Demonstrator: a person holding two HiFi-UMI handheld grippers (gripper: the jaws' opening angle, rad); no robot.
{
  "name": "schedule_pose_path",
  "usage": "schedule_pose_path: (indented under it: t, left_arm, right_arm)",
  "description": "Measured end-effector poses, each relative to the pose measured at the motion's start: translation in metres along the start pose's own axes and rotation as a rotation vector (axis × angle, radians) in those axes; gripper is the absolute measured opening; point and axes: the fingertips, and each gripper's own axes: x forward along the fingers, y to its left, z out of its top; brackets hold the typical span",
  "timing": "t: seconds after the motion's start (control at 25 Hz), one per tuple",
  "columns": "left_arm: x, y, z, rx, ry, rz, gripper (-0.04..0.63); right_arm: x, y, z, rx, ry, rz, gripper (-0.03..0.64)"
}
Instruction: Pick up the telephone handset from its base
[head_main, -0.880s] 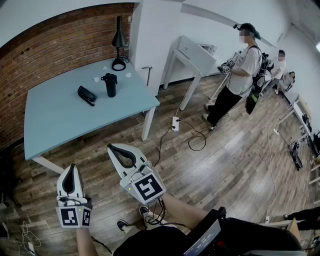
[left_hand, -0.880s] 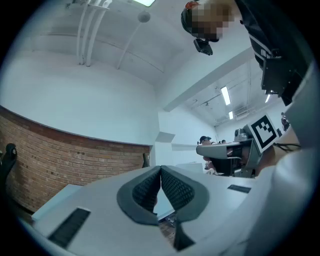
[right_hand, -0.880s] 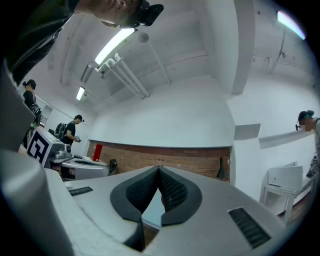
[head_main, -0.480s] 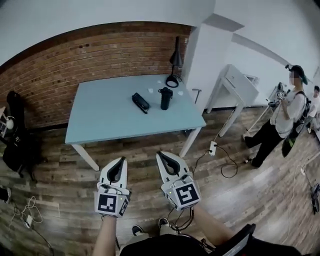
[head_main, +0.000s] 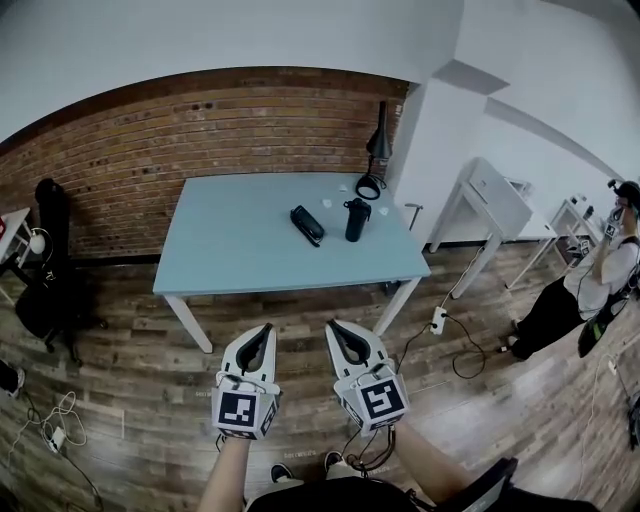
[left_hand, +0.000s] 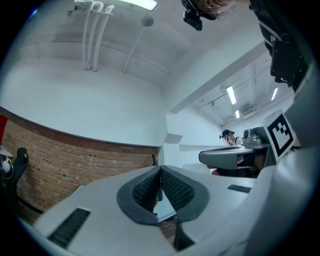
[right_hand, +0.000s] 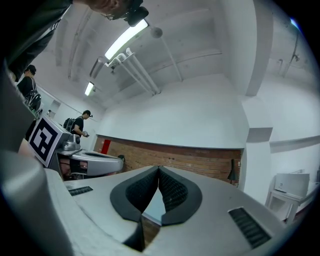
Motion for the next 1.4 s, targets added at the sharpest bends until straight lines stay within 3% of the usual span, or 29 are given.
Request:
schedule_pose_path:
  t: [0.28, 0.6, 1.12, 1.4]
  left_arm:
    - [-0.005, 0.004, 0.002, 0.006, 0.013, -0.015, 0.025]
    - [-0.012, 0.001, 0.001, 0.066, 0.021, -0.034, 0.025]
    - [-0.019, 0.023, -0.017, 0.038, 0.059, -0.058, 0.025]
    - [-0.001, 0.018, -0.028, 0.051, 0.065, -0.051, 0.025]
  right_arm:
    - [0.002, 0.008, 0.002, -0.004, 0.01, -0.004, 0.014]
    - [0.004, 0.018, -0.006, -0.011, 0.041, -0.007, 0.015]
    - [0.016, 0.035, -0.019, -0.001, 0.081, -0.032, 0.015]
    - [0.019, 0.019, -0.035, 0.015, 0.09, -0.009, 0.015]
